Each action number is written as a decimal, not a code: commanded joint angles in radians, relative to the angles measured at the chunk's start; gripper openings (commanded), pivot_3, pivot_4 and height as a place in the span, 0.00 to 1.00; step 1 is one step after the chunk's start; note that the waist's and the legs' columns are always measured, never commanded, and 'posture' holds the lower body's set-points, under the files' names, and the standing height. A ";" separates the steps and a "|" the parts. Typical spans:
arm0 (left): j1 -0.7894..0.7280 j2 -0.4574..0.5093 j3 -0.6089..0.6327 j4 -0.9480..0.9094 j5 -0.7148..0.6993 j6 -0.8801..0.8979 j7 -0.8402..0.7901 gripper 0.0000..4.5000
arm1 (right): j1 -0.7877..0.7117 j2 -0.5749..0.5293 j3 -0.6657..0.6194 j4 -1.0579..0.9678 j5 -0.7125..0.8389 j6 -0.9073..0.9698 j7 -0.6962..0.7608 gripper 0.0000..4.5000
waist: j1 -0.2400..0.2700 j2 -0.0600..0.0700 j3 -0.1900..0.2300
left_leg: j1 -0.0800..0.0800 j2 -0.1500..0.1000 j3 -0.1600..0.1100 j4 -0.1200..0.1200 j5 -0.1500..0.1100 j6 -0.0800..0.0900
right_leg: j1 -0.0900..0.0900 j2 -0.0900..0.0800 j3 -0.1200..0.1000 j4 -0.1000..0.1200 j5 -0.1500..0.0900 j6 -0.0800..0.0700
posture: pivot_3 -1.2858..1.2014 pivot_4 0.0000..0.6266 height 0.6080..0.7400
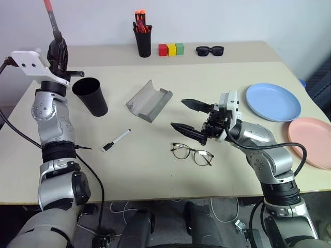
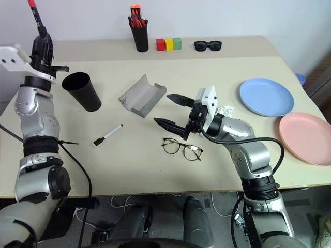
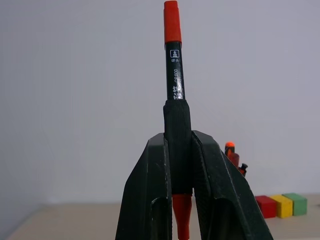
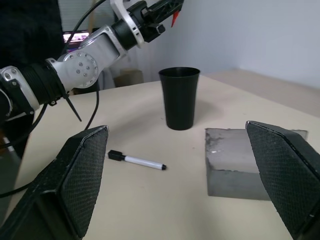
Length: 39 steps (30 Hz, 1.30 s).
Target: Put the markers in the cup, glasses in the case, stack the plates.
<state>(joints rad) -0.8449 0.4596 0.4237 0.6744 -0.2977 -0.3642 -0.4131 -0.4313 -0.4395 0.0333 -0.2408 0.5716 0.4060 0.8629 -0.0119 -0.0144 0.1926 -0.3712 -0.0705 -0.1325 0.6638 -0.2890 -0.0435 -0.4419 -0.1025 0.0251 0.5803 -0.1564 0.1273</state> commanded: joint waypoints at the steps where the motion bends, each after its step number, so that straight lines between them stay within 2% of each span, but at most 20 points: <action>1: -0.026 0.015 -0.009 0.051 0.002 -0.081 -0.030 0.00 | -0.012 0.001 -0.020 -0.029 0.003 -0.018 -0.003 1.00 | -0.001 0.000 0.000 | 0.000 0.000 0.000 0.000 0.000 0.000 | 0.000 0.000 0.000 0.000 0.000 0.000 | 0.52 0.24 1.00; 6: -0.023 0.004 -0.026 0.129 0.009 -0.137 -0.042 0.00 | -0.011 -0.005 -0.012 -0.031 -0.007 -0.021 0.002 1.00 | -0.001 0.000 0.000 | 0.000 0.000 0.000 0.000 0.000 0.000 | 0.000 0.000 0.000 0.000 0.000 0.000 | 0.52 0.24 1.00; 20: -0.010 0.013 -0.020 0.189 -0.009 -0.161 -0.075 0.00 | 0.000 -0.014 -0.009 -0.039 -0.028 -0.024 0.008 1.00 | -0.001 0.000 0.000 | 0.000 0.000 0.000 0.000 0.000 0.000 | 0.000 0.000 0.000 0.000 0.000 0.000 | 0.52 0.24 1.00; 22: -0.009 0.008 -0.020 0.189 -0.017 -0.157 -0.087 0.23 | 0.000 -0.013 -0.008 -0.040 -0.031 -0.025 0.007 1.00 | -0.001 0.000 0.000 | 0.000 0.000 0.000 0.000 0.000 0.000 | 0.000 0.000 0.000 0.000 0.000 0.000 | 0.52 0.24 1.00; 23: -0.008 0.006 -0.022 0.189 -0.018 -0.156 -0.093 0.28 | 0.001 -0.013 -0.008 -0.042 -0.033 -0.025 0.006 1.00 | -0.001 0.000 0.000 | 0.000 0.000 0.000 0.000 0.000 0.000 | 0.000 0.000 0.000 0.000 0.000 0.000 | 0.52 0.24 1.00; 29: -0.003 0.005 -0.020 0.184 -0.022 -0.165 -0.093 0.97 | 0.004 -0.010 -0.006 -0.043 -0.040 -0.028 0.006 1.00 | -0.001 0.000 0.000 | 0.000 0.000 0.000 0.000 0.000 0.000 | 0.000 0.000 0.000 0.000 0.000 0.000 | 0.52 0.24 1.00; 36: 0.022 0.001 -0.020 0.114 -0.041 -0.146 -0.095 0.99 | -0.004 -0.007 -0.006 -0.031 -0.046 -0.036 0.010 1.00 | -0.002 0.000 0.000 | 0.000 0.000 0.000 0.000 0.000 0.000 | 0.000 0.000 0.000 0.000 0.000 0.000 | 0.52 0.24 1.00; 39: 0.054 -0.011 -0.031 -0.014 -0.095 -0.052 -0.133 0.99 | -0.003 -0.008 -0.006 -0.030 -0.047 -0.037 0.012 1.00 | -0.001 0.000 0.000 | 0.000 0.000 0.000 0.000 0.000 0.000 | 0.000 0.000 0.000 0.000 0.000 0.000 | 0.52 0.24 1.00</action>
<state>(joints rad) -0.7978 0.4470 0.3976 0.7592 -0.3512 -0.4608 -0.5243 -0.4272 -0.4487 0.0344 -0.2410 0.5211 0.3924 0.8711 -0.0133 -0.0144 0.1926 -0.3714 -0.0704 -0.1327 0.6638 -0.2892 -0.0432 -0.4423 -0.1025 0.0252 0.5807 -0.1563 0.1275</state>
